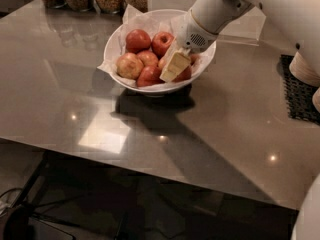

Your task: Pick apple from white bowl

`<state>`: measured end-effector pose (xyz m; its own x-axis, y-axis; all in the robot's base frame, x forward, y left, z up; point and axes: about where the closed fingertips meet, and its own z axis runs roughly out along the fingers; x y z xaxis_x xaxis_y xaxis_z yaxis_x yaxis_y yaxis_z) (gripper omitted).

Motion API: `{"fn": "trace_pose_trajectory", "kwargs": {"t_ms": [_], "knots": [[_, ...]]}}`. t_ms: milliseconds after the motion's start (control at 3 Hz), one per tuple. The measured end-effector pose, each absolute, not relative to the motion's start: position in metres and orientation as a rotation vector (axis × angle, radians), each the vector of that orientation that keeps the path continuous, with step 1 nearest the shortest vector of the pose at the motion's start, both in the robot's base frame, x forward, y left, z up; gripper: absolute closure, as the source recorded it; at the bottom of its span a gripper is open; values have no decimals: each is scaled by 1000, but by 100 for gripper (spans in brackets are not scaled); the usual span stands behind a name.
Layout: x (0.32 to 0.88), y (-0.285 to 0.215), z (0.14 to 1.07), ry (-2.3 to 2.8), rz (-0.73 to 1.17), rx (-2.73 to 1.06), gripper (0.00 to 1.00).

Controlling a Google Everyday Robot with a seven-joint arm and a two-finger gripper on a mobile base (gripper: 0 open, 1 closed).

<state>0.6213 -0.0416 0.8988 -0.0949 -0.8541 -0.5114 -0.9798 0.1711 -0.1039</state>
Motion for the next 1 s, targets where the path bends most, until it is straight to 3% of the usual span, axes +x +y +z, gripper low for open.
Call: {"fn": "trace_pose_trajectory", "kwargs": {"t_ms": [1000], "knots": [[611,102,1051,1639,147,-2035,100]]}}
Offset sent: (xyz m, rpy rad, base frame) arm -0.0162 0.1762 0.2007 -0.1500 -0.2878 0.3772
